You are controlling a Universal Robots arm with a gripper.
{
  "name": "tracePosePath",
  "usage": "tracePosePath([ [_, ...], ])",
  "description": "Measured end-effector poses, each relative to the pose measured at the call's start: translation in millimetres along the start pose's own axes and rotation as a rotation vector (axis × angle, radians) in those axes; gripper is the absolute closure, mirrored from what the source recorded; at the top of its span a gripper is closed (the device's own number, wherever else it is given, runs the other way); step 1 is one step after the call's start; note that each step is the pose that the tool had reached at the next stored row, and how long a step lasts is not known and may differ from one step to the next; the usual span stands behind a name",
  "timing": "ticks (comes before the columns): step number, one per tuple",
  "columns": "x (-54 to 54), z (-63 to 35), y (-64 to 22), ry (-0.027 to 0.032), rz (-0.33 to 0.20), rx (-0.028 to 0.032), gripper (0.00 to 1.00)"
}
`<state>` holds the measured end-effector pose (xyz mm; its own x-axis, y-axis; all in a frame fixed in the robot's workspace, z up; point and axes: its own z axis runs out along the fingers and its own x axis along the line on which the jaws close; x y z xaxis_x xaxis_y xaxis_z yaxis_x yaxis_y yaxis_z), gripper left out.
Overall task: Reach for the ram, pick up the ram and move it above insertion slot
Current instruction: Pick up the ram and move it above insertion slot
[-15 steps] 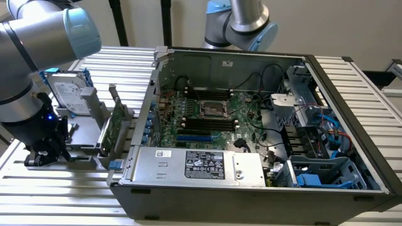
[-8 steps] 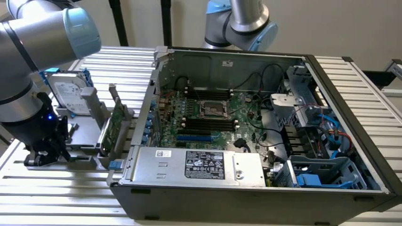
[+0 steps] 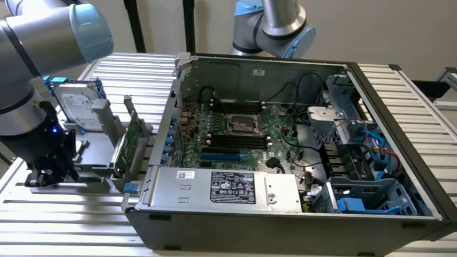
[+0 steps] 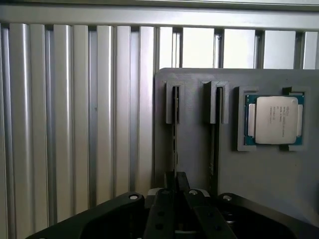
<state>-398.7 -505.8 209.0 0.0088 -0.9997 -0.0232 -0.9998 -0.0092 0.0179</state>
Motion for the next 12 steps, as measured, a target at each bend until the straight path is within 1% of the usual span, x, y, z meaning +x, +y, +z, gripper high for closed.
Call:
tracePosePath([
  [4, -0.2, -7.6, -0.3, 0.0, 0.0, -0.0001, 0.87],
  [6, -0.3, -13.3, -0.4, 0.0001, 0.0, -0.0002, 0.87],
  [8, -0.5, -20.8, -0.6, 0.0, 0.0, 0.0, 0.87],
  [12, -0.8, -39.1, -1.6, 0.0002, 0.0, -0.0007, 0.87],
])
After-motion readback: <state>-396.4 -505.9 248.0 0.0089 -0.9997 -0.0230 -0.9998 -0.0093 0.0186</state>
